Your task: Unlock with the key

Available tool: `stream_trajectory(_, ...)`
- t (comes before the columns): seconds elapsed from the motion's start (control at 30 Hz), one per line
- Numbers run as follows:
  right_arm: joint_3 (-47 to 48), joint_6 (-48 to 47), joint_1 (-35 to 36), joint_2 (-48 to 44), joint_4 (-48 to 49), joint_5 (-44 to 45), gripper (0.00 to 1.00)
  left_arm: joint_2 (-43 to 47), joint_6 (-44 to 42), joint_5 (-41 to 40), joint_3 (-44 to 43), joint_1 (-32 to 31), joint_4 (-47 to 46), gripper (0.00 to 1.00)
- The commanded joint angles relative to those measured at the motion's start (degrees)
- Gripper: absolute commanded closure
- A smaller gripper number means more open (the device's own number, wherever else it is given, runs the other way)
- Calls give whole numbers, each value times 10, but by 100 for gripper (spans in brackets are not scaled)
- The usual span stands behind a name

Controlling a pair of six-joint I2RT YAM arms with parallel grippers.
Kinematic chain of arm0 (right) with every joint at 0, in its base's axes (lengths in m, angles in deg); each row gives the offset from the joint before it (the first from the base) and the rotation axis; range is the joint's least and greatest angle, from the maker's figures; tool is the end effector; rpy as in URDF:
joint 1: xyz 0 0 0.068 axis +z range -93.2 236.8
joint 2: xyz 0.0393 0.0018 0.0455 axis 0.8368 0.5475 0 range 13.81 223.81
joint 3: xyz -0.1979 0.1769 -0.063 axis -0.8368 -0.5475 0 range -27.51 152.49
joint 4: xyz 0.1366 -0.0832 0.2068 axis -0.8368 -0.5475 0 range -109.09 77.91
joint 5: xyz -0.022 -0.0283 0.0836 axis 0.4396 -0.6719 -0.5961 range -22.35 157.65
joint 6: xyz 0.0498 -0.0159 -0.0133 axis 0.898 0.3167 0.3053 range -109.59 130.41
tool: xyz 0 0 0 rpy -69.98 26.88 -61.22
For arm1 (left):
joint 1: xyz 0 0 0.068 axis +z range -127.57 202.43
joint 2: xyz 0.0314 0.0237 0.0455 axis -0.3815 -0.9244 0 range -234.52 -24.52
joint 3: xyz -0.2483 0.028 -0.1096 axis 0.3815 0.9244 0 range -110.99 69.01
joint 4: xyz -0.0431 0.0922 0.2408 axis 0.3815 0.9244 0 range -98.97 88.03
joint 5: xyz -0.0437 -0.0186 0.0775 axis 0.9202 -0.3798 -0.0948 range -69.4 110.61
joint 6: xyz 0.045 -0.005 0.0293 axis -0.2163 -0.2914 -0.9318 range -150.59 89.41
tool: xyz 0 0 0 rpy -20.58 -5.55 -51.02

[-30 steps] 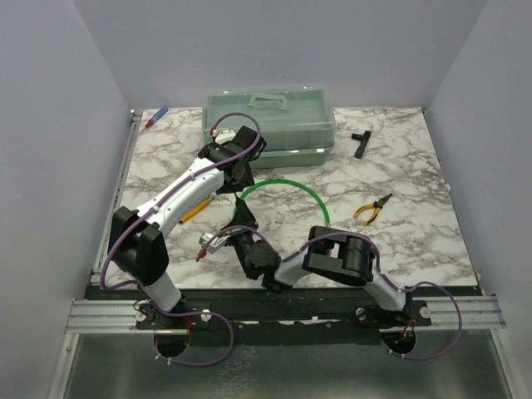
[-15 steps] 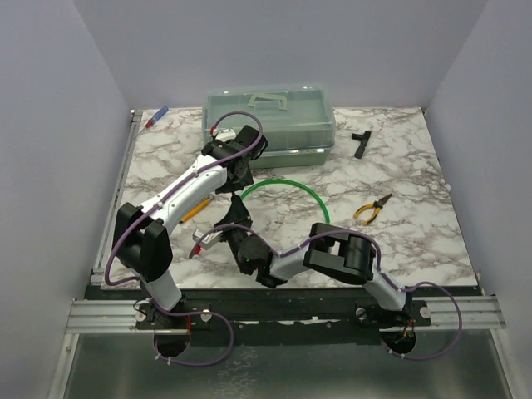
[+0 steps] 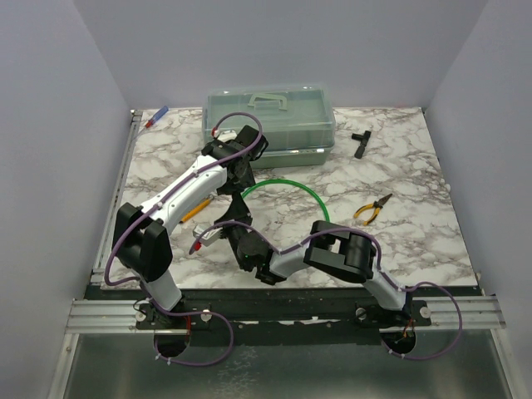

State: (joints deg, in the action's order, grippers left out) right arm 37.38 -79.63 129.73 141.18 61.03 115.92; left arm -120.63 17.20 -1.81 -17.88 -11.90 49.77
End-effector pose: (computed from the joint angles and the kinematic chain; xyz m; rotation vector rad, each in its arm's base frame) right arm 0.1554 0.4155 0.1518 -1.2005 0.9010 -0.8220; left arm 0.2881 -0.1803 0.2970 -0.4044 2.5694 0.0559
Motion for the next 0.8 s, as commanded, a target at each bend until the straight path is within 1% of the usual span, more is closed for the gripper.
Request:
stream_trajectory(0.0, 14, 8, -12, -5, 5, -39, 100, 34, 0, 51, 0, -12, 3, 100)
stream_trajectory(0.27, 9, 25, -22, -14, 22, -41, 100, 55, -3, 81, 24, -12, -19, 100)
stream_trajectory(0.5, 0, -26, -29, -8, 89, -53, 100, 72, -6, 108, 50, -17, -30, 100)
stream_trajectory(0.77, -6, -21, -34, -14, 100, -52, 100, 90, -15, 130, 73, -19, -48, 100)
